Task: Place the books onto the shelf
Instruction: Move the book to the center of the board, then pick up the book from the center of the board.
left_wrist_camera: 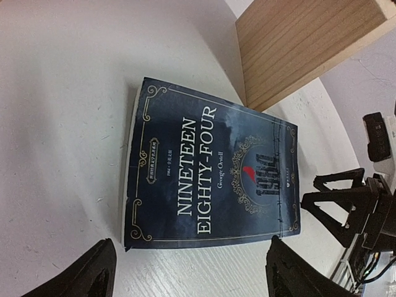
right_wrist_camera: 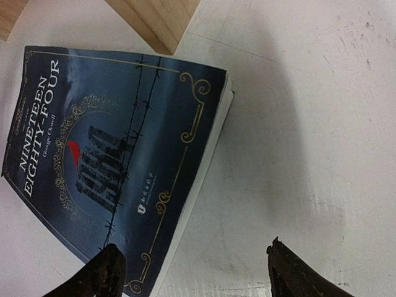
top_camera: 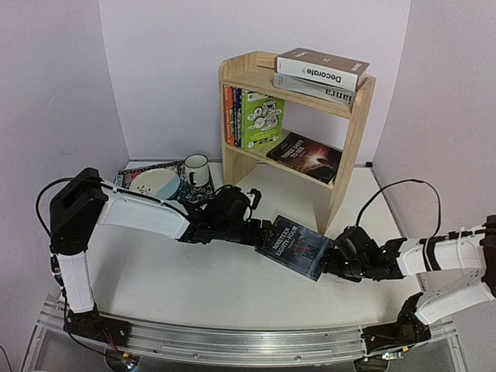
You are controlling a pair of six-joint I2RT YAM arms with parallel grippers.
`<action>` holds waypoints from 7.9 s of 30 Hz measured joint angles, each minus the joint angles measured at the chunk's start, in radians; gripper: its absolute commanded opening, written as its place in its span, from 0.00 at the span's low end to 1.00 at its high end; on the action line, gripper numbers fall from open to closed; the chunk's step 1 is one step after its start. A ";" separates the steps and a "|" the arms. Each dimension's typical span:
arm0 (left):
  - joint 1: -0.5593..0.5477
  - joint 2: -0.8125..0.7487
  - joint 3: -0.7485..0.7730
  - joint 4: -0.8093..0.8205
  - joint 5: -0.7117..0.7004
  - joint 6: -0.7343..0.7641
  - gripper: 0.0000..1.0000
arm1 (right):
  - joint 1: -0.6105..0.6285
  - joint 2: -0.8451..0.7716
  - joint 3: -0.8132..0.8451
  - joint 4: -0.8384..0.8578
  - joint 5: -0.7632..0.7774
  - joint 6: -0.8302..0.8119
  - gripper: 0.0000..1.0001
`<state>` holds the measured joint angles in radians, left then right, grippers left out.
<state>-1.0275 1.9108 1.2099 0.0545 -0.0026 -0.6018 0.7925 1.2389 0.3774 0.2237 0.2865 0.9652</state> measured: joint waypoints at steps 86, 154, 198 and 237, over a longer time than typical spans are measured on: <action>0.119 -0.406 -0.497 -0.094 0.160 -0.227 0.62 | 0.367 0.298 0.427 -0.094 -0.038 -0.469 0.53; 0.064 -0.541 -0.722 0.070 0.322 -0.508 0.66 | 0.164 0.384 0.418 -0.130 -0.265 -0.417 0.54; 0.058 -0.590 -0.749 0.081 0.285 -0.554 0.68 | 0.078 0.603 0.589 -0.021 -0.381 -0.599 0.78; 0.050 -0.458 -0.740 0.249 0.296 -0.603 0.67 | 0.104 0.480 0.435 0.069 -0.448 -0.413 0.00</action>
<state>-0.9775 1.4531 0.4701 0.3032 0.2935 -1.2048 0.8967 1.7185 0.8123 0.2926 -0.1617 0.5520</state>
